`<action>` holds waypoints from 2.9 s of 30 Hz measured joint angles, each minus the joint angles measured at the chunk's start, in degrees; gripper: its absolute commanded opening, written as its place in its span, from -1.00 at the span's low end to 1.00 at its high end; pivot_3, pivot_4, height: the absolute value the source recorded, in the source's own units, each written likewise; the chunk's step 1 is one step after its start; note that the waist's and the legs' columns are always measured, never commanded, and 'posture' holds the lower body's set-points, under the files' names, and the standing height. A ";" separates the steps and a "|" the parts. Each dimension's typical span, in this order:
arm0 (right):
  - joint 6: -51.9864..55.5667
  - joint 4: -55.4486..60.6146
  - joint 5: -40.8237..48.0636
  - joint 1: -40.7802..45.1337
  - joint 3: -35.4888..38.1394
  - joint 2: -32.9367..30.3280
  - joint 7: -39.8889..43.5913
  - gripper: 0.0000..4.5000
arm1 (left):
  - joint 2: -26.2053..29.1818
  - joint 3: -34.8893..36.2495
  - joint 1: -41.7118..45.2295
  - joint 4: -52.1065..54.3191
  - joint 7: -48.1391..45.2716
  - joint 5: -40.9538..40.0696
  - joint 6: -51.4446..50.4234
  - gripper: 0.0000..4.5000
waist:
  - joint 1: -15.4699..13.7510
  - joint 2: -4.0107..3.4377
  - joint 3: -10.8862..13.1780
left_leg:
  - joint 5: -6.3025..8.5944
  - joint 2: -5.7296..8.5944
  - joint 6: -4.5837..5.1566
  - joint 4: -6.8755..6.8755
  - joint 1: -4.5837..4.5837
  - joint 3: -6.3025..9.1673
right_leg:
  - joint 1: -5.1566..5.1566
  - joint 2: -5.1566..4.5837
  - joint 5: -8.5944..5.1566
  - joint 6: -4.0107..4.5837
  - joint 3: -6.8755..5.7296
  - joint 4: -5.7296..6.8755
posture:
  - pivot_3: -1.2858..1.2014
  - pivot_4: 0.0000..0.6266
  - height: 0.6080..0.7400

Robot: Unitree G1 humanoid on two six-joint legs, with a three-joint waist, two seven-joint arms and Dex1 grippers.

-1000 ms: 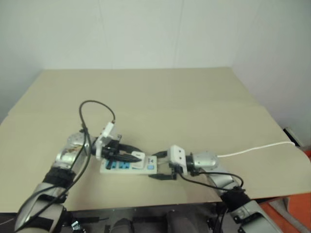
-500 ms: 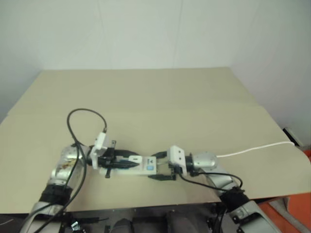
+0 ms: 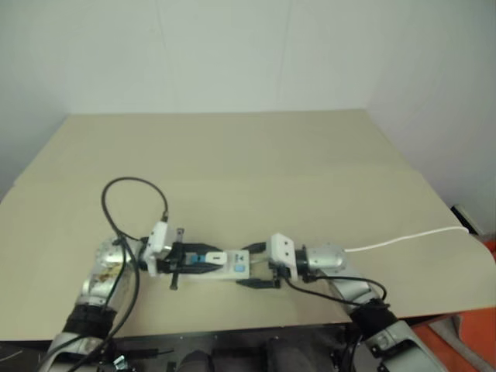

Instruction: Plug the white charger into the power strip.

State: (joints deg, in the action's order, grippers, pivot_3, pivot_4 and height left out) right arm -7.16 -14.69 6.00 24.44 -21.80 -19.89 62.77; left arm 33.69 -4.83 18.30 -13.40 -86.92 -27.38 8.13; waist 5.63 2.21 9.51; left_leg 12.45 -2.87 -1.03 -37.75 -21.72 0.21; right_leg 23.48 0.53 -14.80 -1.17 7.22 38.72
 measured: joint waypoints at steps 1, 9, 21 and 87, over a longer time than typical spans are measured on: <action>0.00 -0.04 -0.14 0.00 -0.02 0.00 -0.09 0.51 | 0.00 -0.07 0.02 -0.07 0.00 0.13 0.13 -0.54 | 0.01 0.00 0.00 | 0.00 -0.01 0.00 0.04 0.18 0.00 | -0.17 0.00 -0.01 0.02 0.00 -0.08 | 0.03 -0.52 1.00; 0.00 -0.19 -0.25 -0.01 -0.19 0.10 -0.36 0.51 | 0.03 0.03 0.02 -0.23 0.22 0.18 -0.34 -0.54 | 0.00 0.00 -0.01 | 0.01 0.00 -0.01 0.32 0.49 -0.01 | -0.37 -0.01 -0.09 0.15 0.05 -0.21 | 0.03 -0.52 1.00; 0.02 0.09 -0.14 -0.61 -0.22 0.17 0.01 0.51 | 1.01 -0.18 -0.49 -3.00 -1.06 2.47 -0.38 0.91 | -0.02 -0.15 -0.15 | 0.00 0.02 -0.01 0.73 0.53 -0.03 | -0.36 -0.01 -0.04 0.05 0.13 -0.62 | 0.03 -0.52 1.00; 16.32 35.01 20.58 -23.64 25.42 -24.29 -0.75 0.99 | 21.58 26.49 -9.54 -1.53 3.44 -4.22 -13.29 1.00 | -1.79 0.01 0.27 | -0.04 0.01 0.00 0.51 -1.39 -0.19 | 1.34 -0.22 0.09 -0.08 -0.12 -0.67 | 0.03 -0.52 1.00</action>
State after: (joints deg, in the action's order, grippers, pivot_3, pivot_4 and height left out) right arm 9.16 20.32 26.57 0.80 3.62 -44.18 62.02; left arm 55.26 21.65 8.76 -14.92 -83.49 -31.60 -5.15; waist 3.85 2.22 9.78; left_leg 12.41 -2.86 -1.03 -37.24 -23.11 0.01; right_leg 24.82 0.31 -14.71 -1.25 7.10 38.05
